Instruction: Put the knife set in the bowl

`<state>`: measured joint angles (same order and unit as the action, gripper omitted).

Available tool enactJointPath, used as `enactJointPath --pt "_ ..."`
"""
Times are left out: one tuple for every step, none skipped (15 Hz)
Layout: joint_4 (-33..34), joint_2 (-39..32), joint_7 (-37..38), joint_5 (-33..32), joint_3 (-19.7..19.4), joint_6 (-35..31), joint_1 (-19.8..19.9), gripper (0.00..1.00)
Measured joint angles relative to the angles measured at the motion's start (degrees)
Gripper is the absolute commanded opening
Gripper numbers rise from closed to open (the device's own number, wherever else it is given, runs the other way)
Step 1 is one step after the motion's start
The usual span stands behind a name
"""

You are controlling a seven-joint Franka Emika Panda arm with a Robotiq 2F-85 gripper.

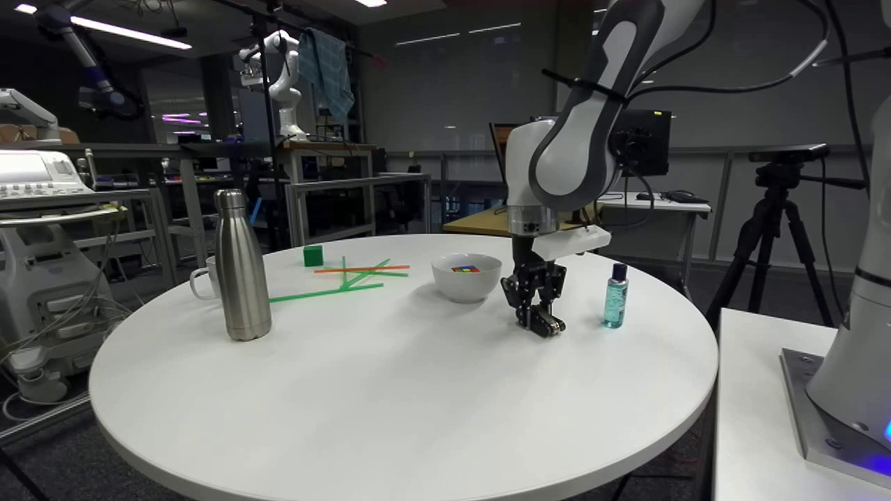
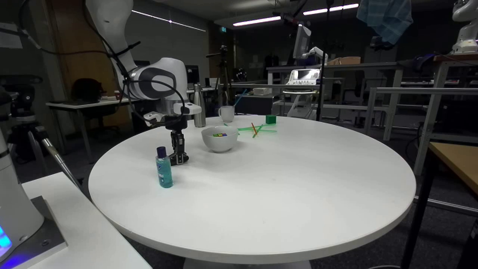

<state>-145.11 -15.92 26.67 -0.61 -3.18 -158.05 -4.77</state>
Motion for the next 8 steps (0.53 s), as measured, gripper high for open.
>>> enactJointPath --pt "0.01 0.00 0.55 -0.11 -0.23 0.00 -0.23 0.20" --pt "0.03 0.00 1.31 -0.26 -0.55 0.00 -0.64 0.20" --pt "0.06 0.01 2.27 -0.53 -0.95 0.00 -1.17 0.20" --pt "0.11 0.06 3.33 -0.88 -1.45 0.00 -1.88 0.20" --pt "0.20 0.19 4.51 -1.31 -1.89 0.03 -2.62 0.20" --pt "0.34 0.37 5.65 -1.74 -2.33 0.09 -3.39 0.20" --pt "0.52 0.56 6.91 -2.33 -2.73 0.13 -4.13 0.20" --pt "0.79 0.68 8.17 -3.07 -3.10 0.20 -4.76 0.20"
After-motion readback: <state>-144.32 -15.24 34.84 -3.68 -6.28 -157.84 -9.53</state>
